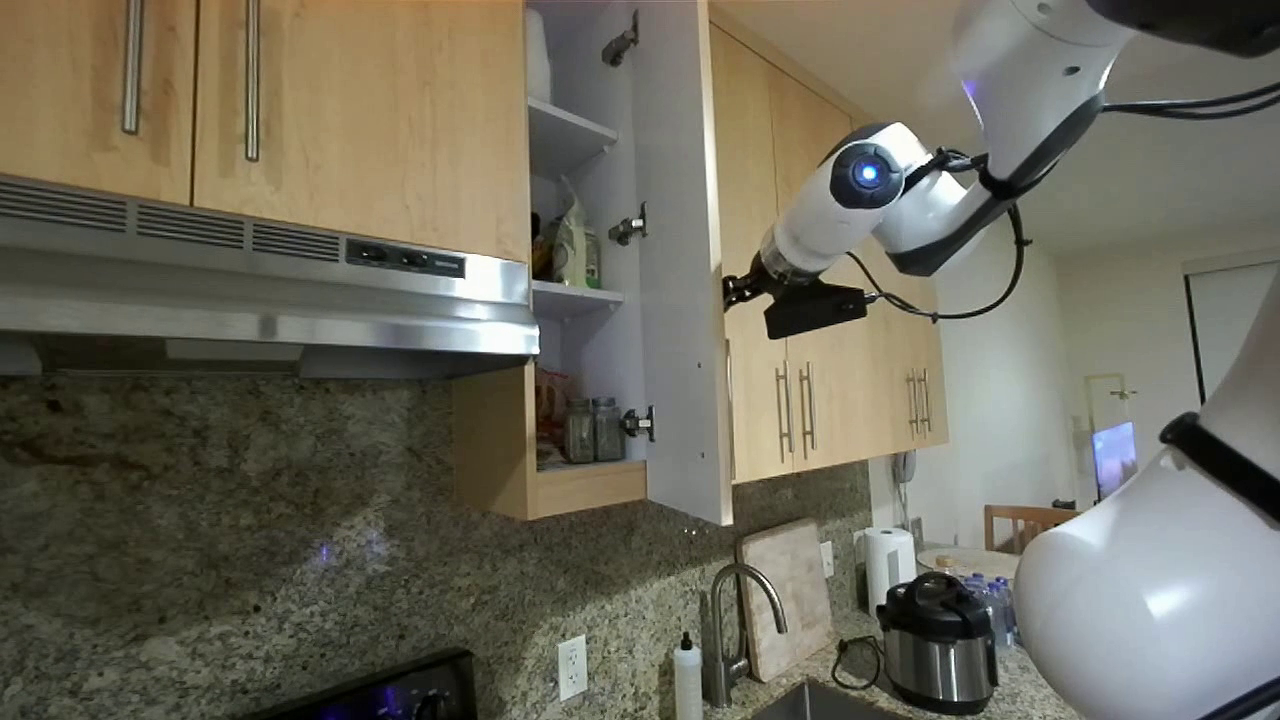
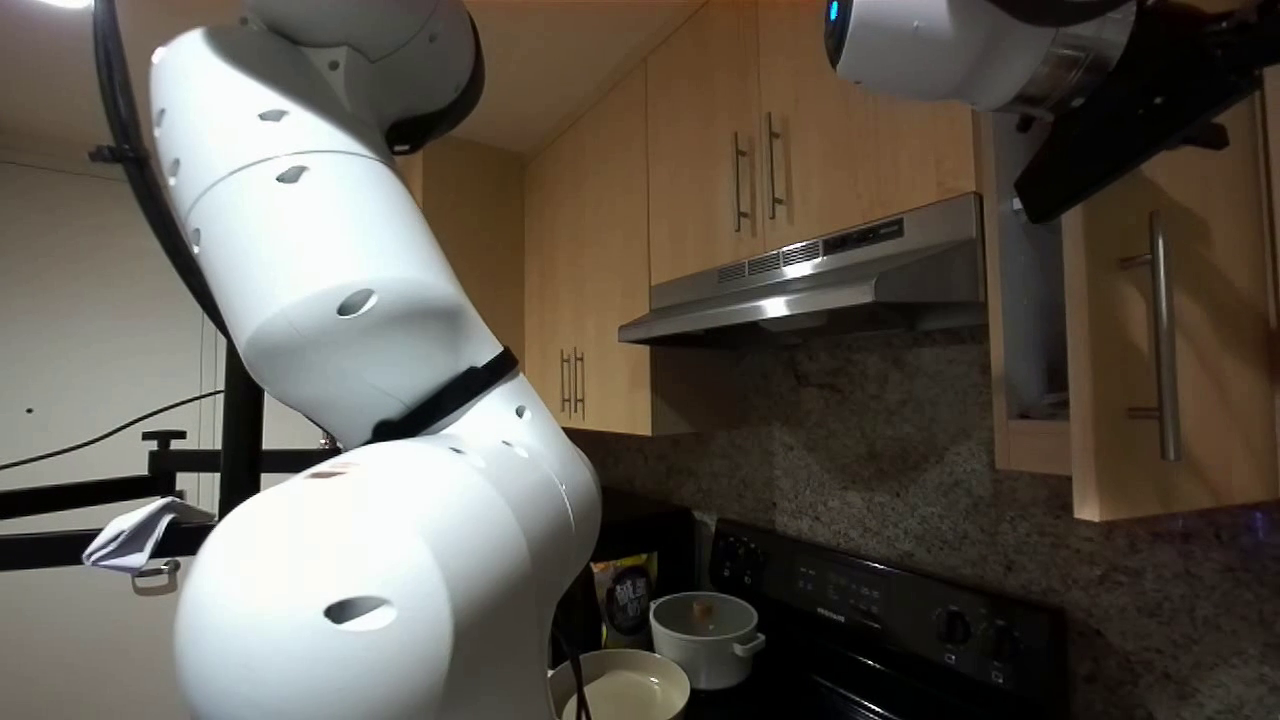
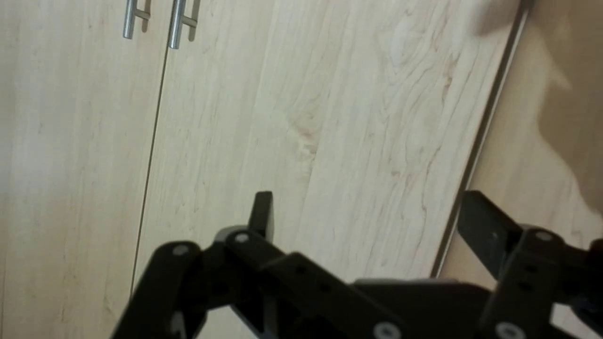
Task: Open and close the upper right cupboard
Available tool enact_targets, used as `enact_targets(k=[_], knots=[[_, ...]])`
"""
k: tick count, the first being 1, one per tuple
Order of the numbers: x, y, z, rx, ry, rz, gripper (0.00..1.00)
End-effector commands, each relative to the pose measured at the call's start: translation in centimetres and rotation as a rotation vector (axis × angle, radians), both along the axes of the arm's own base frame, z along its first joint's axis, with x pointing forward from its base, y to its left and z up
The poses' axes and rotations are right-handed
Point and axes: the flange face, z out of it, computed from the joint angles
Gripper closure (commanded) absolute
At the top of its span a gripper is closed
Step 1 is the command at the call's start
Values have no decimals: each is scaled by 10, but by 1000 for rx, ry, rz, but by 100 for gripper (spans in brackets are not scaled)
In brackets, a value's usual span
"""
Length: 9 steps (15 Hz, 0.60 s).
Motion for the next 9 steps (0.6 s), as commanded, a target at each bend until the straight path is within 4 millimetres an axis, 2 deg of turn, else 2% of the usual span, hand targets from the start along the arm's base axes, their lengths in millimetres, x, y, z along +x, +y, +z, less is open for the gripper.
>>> enact_targets(k=[1, 9], knots=[[4, 17, 7, -24, 13, 54, 0], [18, 43, 11, -42, 34, 135, 0]])
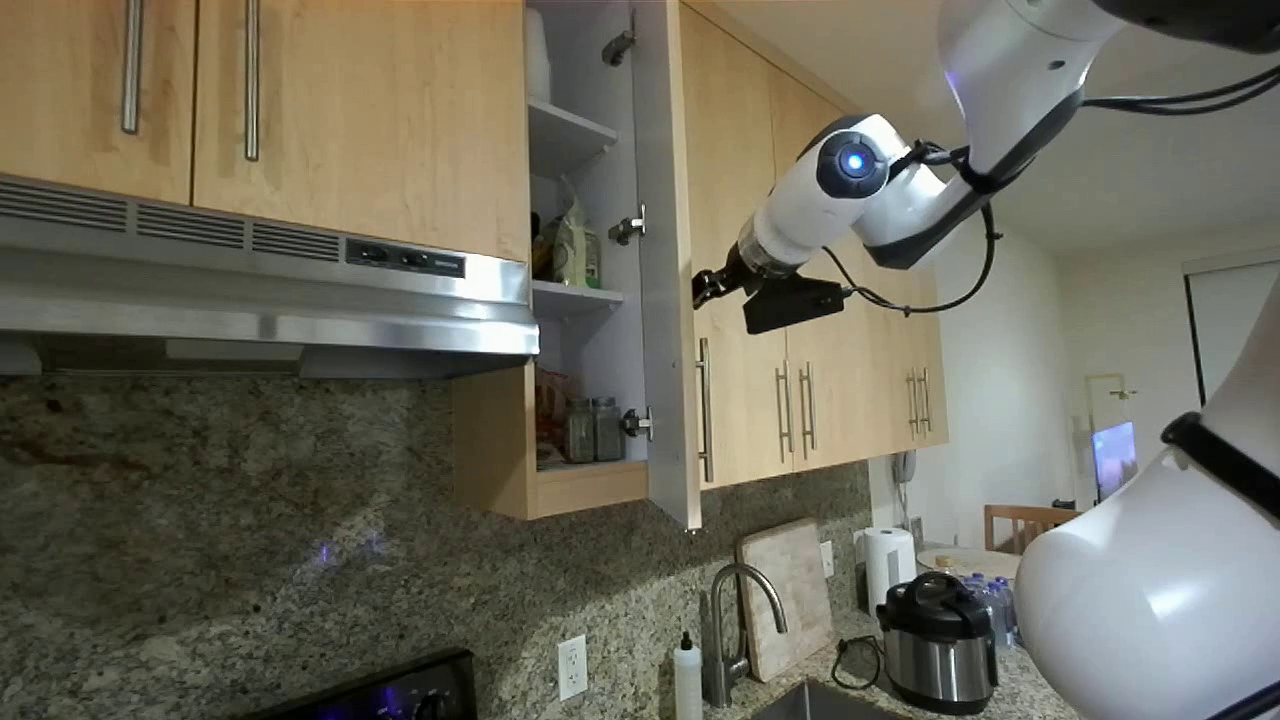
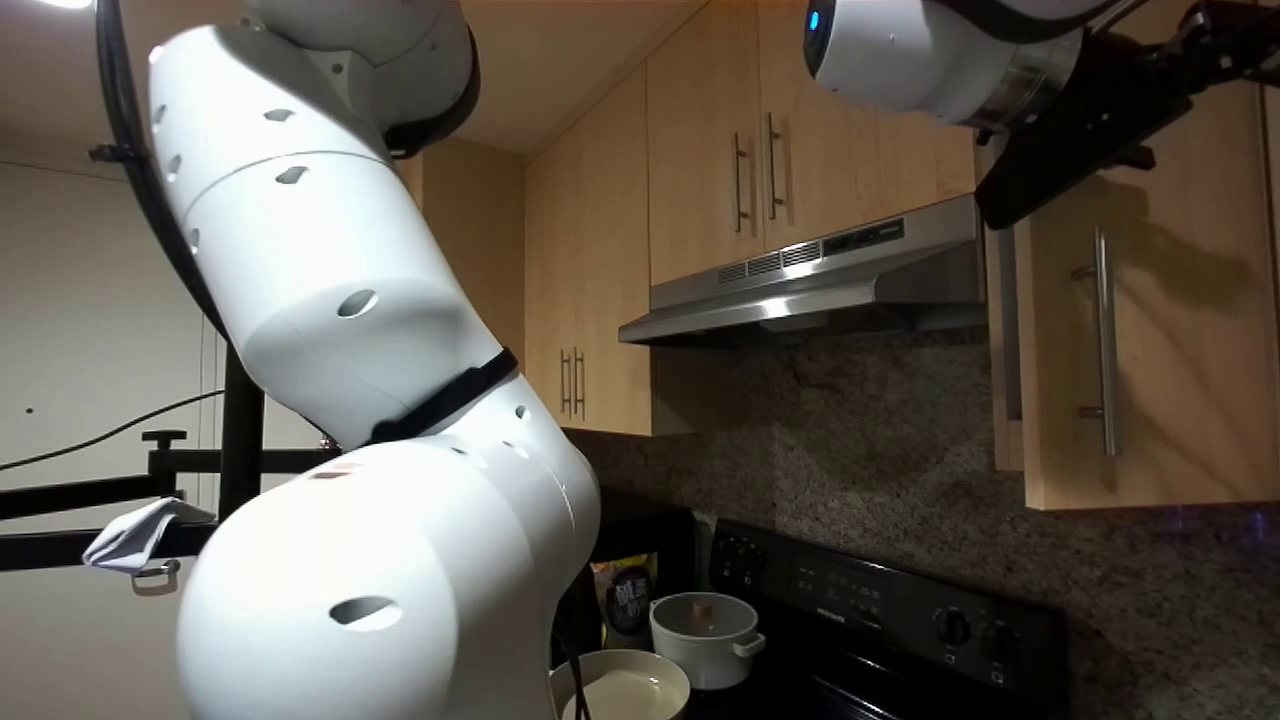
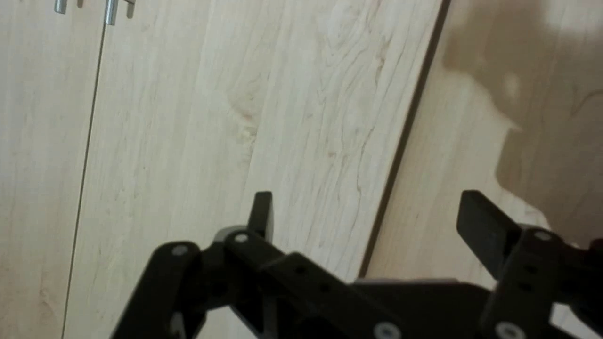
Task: Open and close the upper right cupboard
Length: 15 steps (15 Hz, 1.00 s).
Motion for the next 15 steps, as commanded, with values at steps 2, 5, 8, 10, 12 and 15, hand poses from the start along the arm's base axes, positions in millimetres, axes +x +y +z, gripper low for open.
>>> enact_targets(k=[2, 5, 8, 10, 12, 15], knots=[[11, 18, 7, -34, 18, 63, 0], [17, 29, 9, -50, 20, 85, 0], [26, 42, 8, -70, 30, 112, 0], [32, 51, 7, -78, 38, 134, 0], [38, 61, 8, -84, 40, 159, 0], [46, 79, 14, -83, 28, 204, 0]])
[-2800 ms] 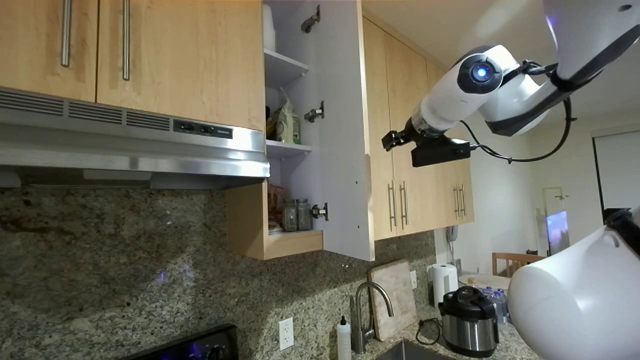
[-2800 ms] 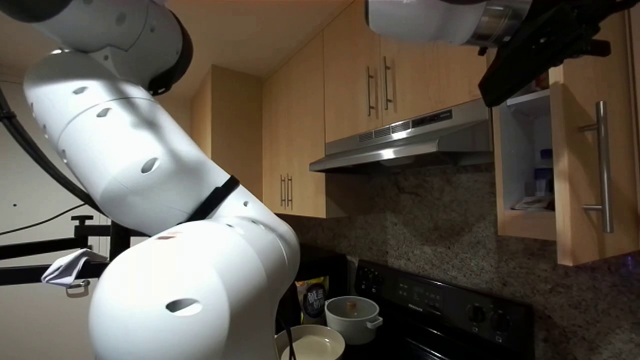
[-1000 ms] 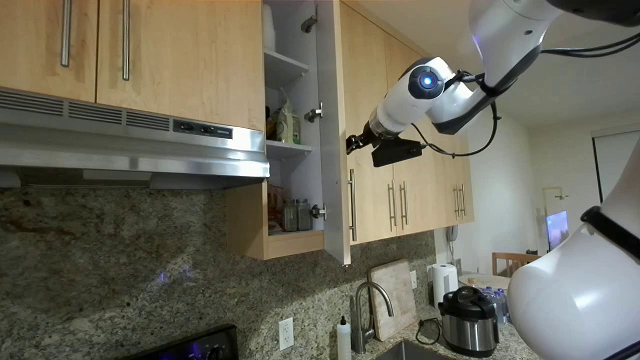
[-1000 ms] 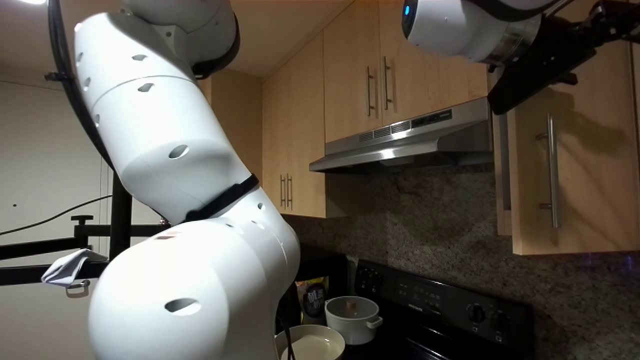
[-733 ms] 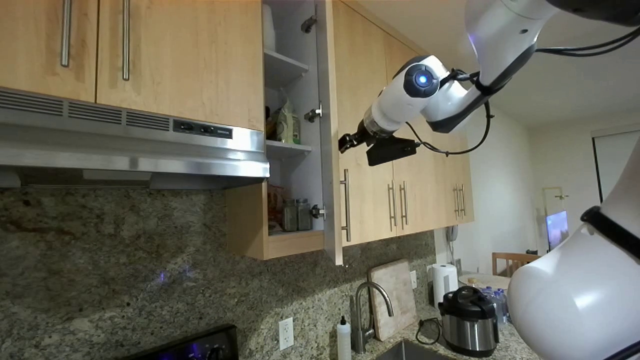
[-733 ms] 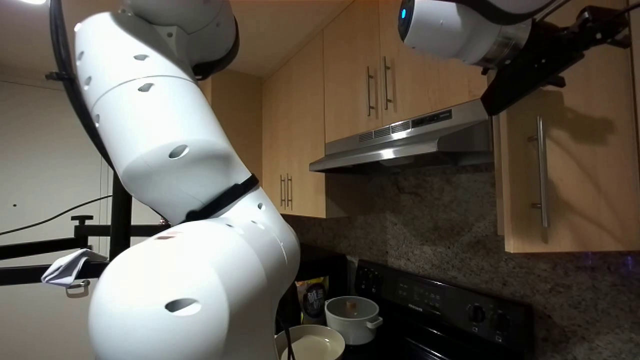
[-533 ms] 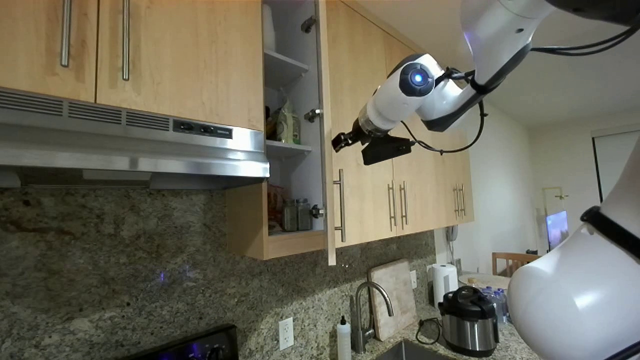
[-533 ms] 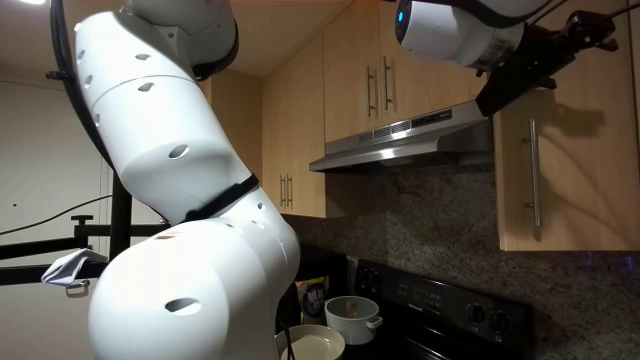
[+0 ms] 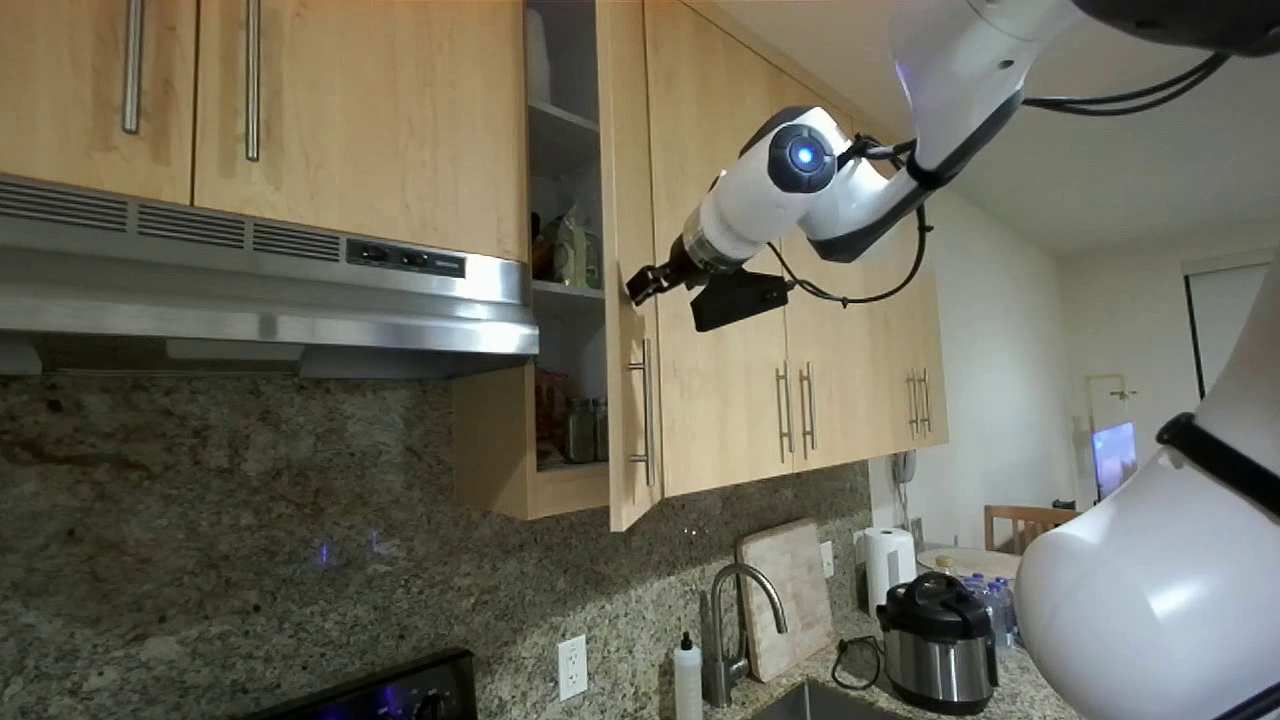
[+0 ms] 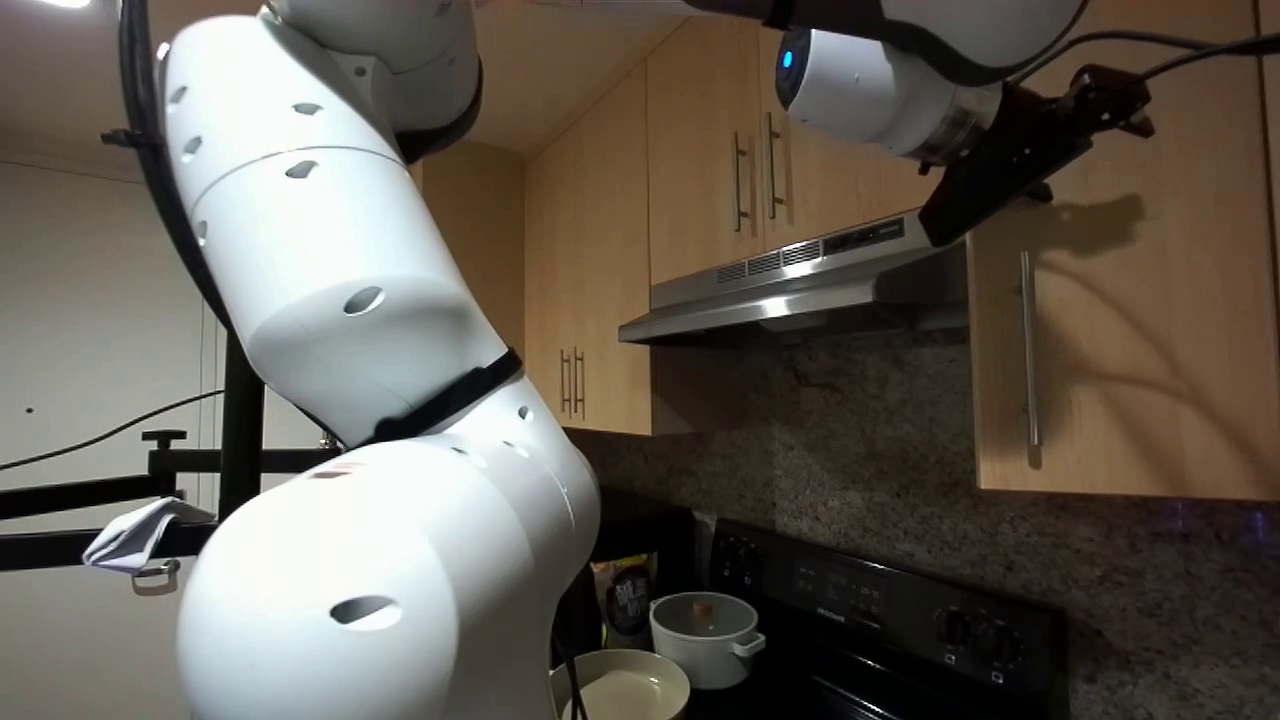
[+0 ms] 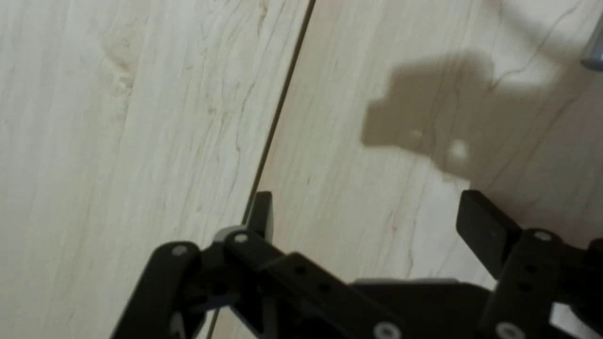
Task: Open and close the upper right cupboard
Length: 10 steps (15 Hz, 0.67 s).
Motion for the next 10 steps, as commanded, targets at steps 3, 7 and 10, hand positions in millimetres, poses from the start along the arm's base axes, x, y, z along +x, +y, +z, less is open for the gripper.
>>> enact_targets(k=[3, 7, 10], knots=[[15, 38, 16, -32, 17, 144, 0], [15, 56, 21, -37, 20, 206, 0], [5, 60, 21, -14, 36, 247, 0]])
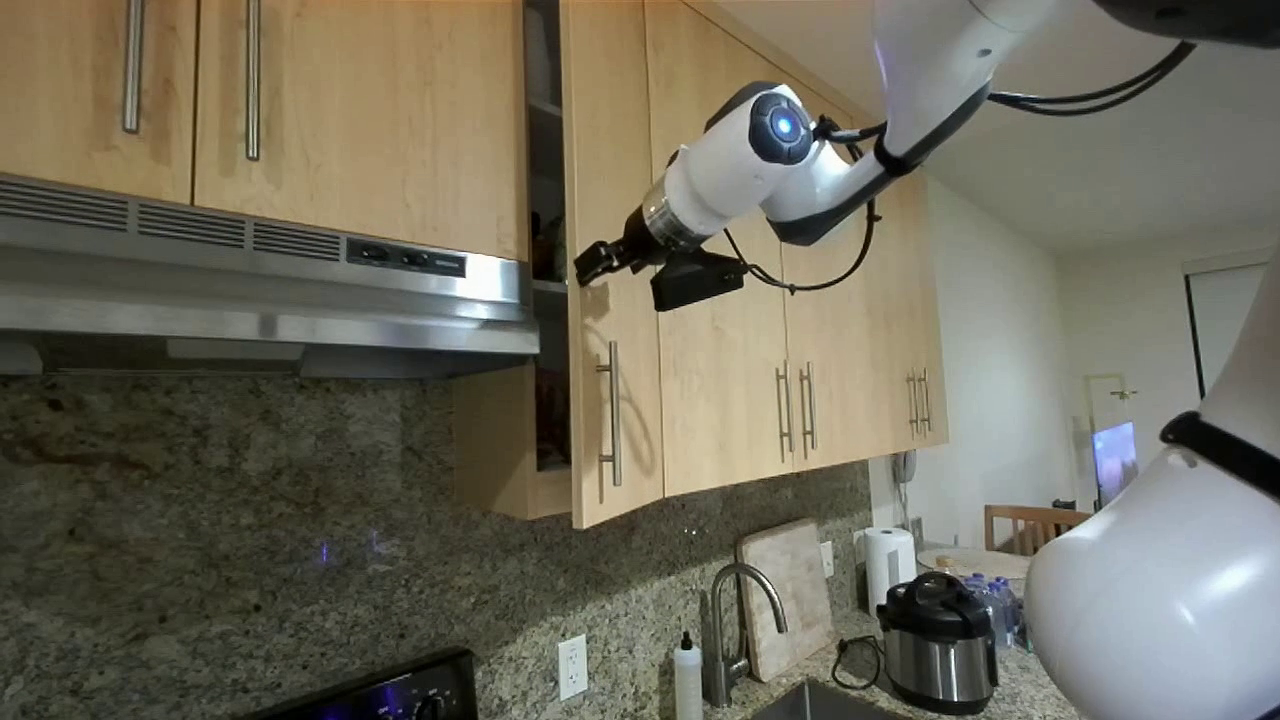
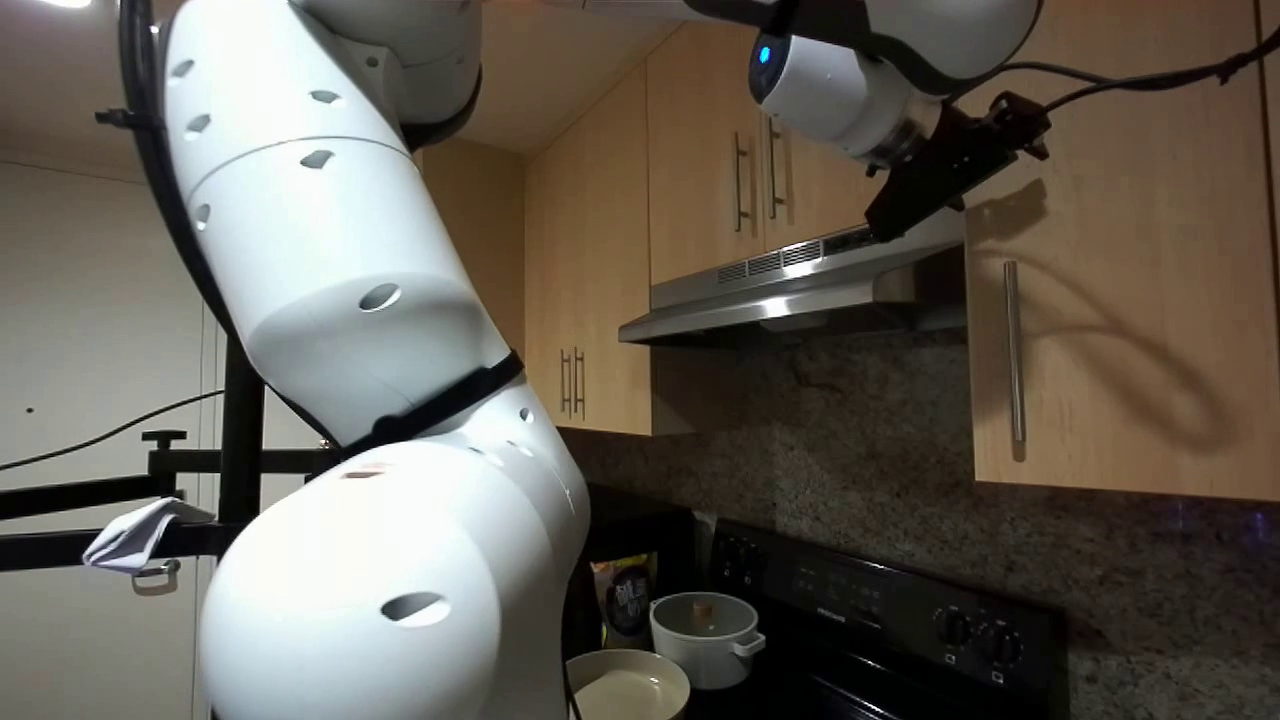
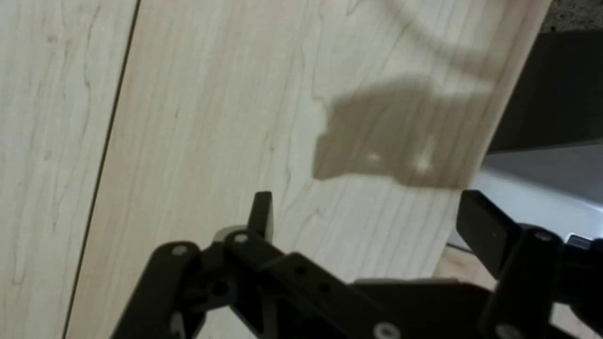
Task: Open and close the upper right cupboard
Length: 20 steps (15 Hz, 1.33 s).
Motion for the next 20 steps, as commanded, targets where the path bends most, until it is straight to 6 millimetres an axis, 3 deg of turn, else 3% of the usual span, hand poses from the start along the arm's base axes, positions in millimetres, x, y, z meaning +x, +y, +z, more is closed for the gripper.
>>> enact_targets(k=[1, 3, 4, 14, 18, 20], knots=[[-11, 3, 1, -4, 39, 78, 0], [-22, 2, 0, 20, 59, 117, 0], [-19, 5, -15, 30, 70, 129, 0], [-46, -25, -72, 68, 180, 162, 0], [-56, -41, -113, 22, 280, 128, 0], [-62, -50, -147, -3, 367, 101, 0]])
